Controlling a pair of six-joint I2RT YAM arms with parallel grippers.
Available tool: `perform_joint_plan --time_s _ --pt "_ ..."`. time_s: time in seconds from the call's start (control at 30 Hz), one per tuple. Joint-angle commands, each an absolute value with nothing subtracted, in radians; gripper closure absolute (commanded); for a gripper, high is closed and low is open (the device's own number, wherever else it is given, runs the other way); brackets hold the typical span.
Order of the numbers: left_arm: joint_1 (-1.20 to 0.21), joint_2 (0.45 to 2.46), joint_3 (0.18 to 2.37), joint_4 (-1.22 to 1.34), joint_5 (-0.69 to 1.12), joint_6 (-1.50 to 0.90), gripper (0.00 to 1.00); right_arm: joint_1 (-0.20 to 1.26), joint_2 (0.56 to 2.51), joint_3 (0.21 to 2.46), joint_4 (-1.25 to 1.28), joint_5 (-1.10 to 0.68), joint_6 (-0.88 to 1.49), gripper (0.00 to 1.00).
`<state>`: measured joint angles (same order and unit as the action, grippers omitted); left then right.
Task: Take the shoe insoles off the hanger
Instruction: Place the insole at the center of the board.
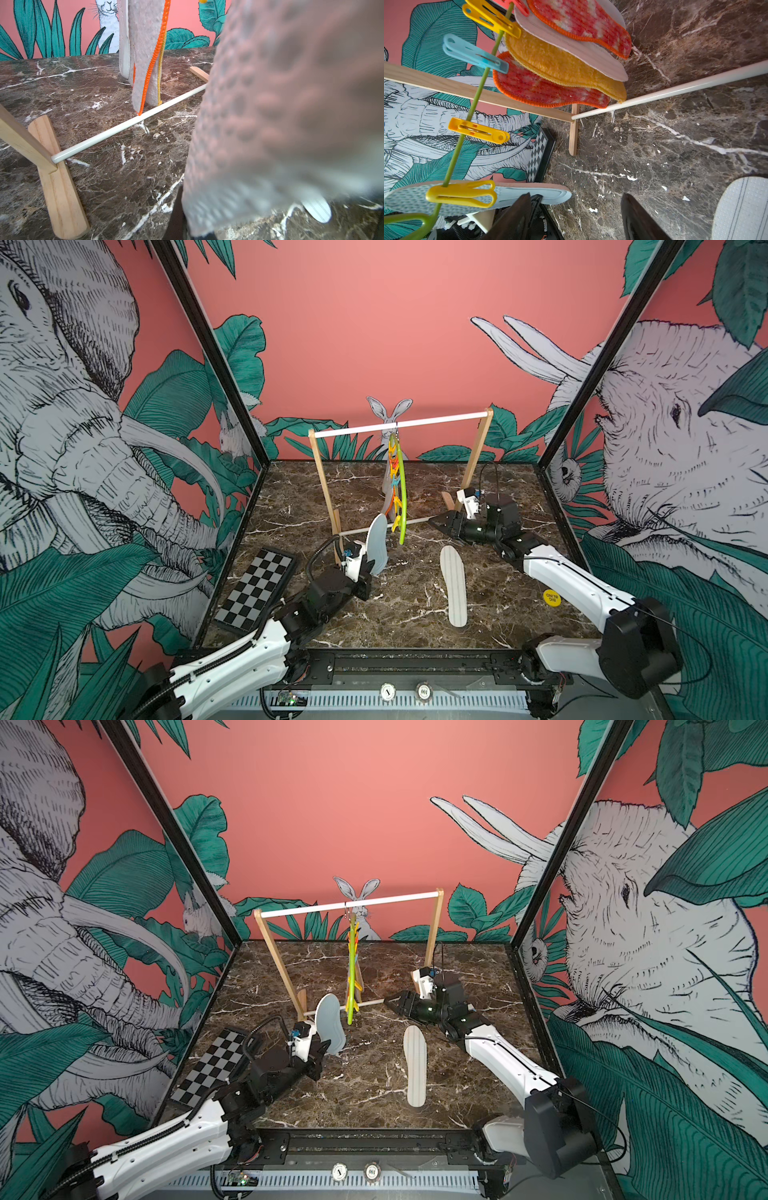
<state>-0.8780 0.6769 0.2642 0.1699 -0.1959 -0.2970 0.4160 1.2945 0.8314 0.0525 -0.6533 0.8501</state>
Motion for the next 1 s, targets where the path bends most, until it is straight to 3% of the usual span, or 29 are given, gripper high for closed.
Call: perform_joint_plan --time_s 0.0,0.57,0.97 --pt "-0.87 0.61 0.275 0.026 -0.155 -0.312 1.0 0.412 1.301 0.82 0.119 -0.679 0.848 0.32" --pt "-0.865 0.493 0.567 -0.277 0.01 -0.241 1.0 0.411 1.232 0.81 0.133 -0.708 0.799 0.27" --pt "-0.865 0.769 0.973 -0.342 0.311 -0.184 1.0 0.412 1.061 0.875 0.163 -0.758 0.713 0.25"
